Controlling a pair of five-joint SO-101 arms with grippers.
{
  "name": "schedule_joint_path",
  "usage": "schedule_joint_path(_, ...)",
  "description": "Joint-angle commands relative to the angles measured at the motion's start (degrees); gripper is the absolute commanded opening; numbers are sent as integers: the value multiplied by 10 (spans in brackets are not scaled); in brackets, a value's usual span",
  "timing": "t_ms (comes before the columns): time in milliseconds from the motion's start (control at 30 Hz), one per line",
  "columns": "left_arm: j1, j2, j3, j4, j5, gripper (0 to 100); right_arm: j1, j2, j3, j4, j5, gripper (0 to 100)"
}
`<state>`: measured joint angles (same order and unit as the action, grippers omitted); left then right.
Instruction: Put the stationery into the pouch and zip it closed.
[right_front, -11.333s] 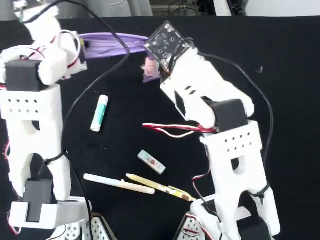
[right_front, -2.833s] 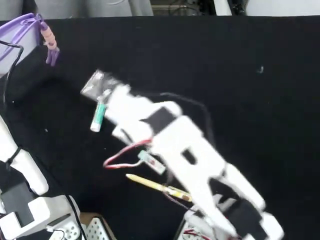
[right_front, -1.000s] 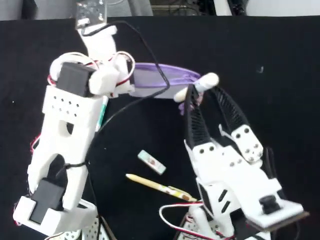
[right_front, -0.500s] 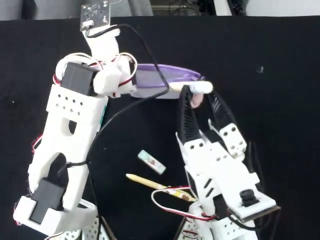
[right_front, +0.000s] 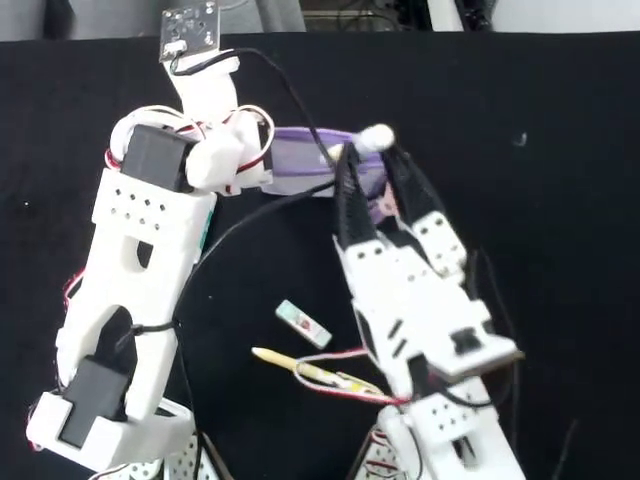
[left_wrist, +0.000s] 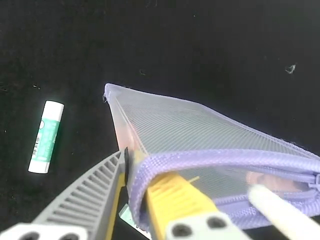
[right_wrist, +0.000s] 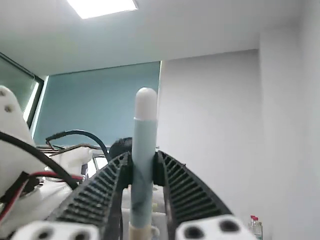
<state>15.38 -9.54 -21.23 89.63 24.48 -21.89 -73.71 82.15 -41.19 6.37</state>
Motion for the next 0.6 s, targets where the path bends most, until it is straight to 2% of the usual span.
schedule_joint_path(0,7,-11,-5,-14,-1,30,11,95,-45,-76,37,11)
schedule_joint_path(267,2,-11,-8,-15,-1,30,11,247,-15,-177,52,11)
schedule_joint_path(567,-10,-11,-10,-13,-1,30,8,312,-25,-139,53,16)
